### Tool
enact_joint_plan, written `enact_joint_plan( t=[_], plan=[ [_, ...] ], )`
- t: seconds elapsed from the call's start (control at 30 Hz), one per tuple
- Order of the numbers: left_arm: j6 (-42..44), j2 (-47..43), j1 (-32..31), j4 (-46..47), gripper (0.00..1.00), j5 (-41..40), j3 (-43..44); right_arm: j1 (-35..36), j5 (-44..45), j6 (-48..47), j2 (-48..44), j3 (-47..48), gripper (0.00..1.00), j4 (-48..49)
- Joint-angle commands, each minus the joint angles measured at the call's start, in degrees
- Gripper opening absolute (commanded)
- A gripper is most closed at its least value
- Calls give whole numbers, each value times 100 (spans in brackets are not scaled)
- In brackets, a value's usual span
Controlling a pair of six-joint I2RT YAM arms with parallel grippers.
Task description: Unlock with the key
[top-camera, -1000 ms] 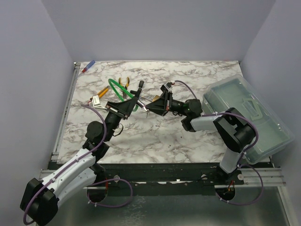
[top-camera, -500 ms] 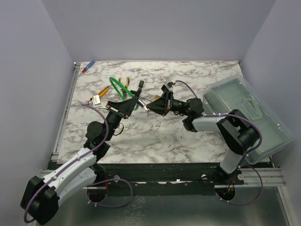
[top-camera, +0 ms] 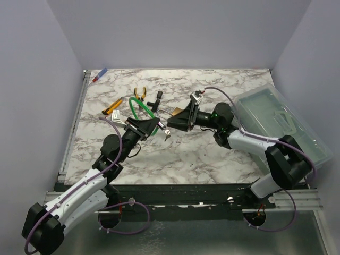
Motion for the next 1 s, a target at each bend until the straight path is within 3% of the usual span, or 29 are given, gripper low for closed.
enact_joint_plan(
  t=[0.0, 0.13, 0.3, 0.53, 0.97],
  plan=[
    [-8, -94, -17, -501, 0, -154, 329, -47, 155, -2388, -779, 587, 60, -2950],
    [-66, 72, -17, -712, 0, -92, 407, -38, 655, -4055, -1169, 1151, 67, -4989],
    [-219, 311, -17, -744, 0, 31, 449, -24, 1037, -5345, -1378, 1471, 69, -6374],
    [-371, 764, -21, -763, 0, 243, 546, 408, 1739, -5940, -1199, 1796, 69, -7033],
    [-474, 1248, -34, -771, 0, 584, 615, 941, 2177, -6083, -674, 2014, 65, -6957]
  ],
)
